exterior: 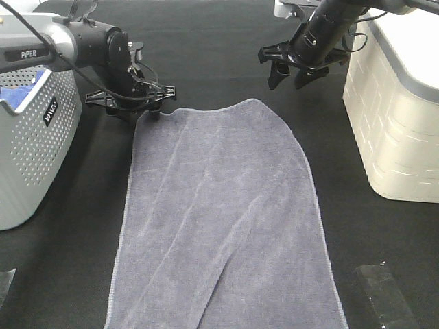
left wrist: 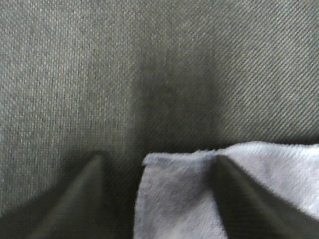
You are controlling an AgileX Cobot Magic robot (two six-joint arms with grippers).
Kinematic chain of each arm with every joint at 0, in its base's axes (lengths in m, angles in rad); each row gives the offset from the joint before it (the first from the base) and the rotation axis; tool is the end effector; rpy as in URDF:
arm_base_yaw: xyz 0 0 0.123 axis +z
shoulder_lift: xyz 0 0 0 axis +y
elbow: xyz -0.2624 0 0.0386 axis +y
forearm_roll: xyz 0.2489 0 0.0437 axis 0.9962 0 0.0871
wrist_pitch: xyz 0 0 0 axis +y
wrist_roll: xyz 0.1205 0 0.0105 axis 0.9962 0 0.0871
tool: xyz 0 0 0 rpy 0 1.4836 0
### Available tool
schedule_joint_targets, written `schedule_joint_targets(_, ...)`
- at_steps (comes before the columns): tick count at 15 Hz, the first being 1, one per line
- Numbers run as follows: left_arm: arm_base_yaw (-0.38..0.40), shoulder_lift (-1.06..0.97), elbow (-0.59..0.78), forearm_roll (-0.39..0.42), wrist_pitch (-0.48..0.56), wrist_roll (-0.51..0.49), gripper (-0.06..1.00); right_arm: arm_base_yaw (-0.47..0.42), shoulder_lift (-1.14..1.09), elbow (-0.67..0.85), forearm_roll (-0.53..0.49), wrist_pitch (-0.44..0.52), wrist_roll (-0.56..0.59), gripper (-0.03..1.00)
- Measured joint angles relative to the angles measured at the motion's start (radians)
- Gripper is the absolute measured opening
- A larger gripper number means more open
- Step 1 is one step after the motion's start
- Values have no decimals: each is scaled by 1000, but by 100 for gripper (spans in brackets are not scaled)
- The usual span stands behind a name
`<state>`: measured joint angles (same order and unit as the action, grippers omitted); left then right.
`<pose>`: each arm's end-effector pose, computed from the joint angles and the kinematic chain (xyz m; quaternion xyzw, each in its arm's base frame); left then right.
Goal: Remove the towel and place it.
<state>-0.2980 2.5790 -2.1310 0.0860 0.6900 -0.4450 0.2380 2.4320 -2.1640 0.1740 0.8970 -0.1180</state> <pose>0.5239 -0.1540 0.0572 -0.0460 0.9647 -0.0607 0.2520 0.5144 0.1416 0.1357 -0.1356 0.9572 0.0935 0.2379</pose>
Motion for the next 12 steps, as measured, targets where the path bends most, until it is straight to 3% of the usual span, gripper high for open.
schedule_joint_targets(7,0,0,0,0,16,31,2,0,0,0,0,2,-4,56)
schedule_joint_targets(12,0,-14,-17,0,21,60,1,0,7,0,57,-50,-39,56)
